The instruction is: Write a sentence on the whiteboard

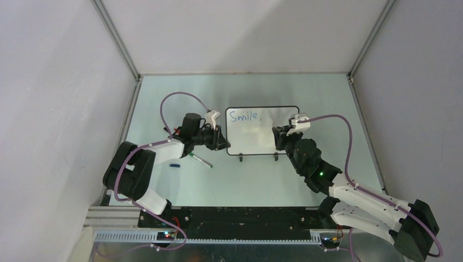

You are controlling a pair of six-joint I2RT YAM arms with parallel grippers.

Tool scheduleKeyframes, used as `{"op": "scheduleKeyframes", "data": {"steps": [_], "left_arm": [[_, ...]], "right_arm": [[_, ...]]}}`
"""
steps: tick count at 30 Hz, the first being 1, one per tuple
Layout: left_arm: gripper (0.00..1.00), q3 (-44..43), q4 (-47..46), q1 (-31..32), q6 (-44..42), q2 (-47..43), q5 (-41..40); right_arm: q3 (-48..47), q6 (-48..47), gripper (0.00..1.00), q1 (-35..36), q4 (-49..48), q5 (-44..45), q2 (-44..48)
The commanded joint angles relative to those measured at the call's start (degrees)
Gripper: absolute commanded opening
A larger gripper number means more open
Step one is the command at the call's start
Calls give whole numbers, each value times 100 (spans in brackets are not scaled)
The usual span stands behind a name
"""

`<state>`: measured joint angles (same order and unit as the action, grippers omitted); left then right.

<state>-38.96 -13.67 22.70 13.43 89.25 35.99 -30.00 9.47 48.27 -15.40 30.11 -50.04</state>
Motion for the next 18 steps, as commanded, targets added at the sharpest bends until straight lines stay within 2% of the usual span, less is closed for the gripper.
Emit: {"op": "scheduleKeyframes", "data": {"steps": [1,6,11,13,16,18], "left_arm": [[30,-67,56,-20,-102,-62,192],[25,-94,64,-20,-104,-40,221],[24,-85,9,-20,-95,-29,227],[27,-97,24,-12,-103,2,224],[37,-143,103,-19,-108,36,170],[39,-168,149,-18,-116,57,132]], "right_arm": [[-6,-48,6,35,-326,-57,-23],[-6,-44,6,58,-328,-40,-25],[-6,-34,6,59,-315,-2,-6],[-6,-38,6,55,-315,4,-19],[-7,-32,7,59,-315,3,-23],[-6,-33,7,57,-315,4,-17]]}}
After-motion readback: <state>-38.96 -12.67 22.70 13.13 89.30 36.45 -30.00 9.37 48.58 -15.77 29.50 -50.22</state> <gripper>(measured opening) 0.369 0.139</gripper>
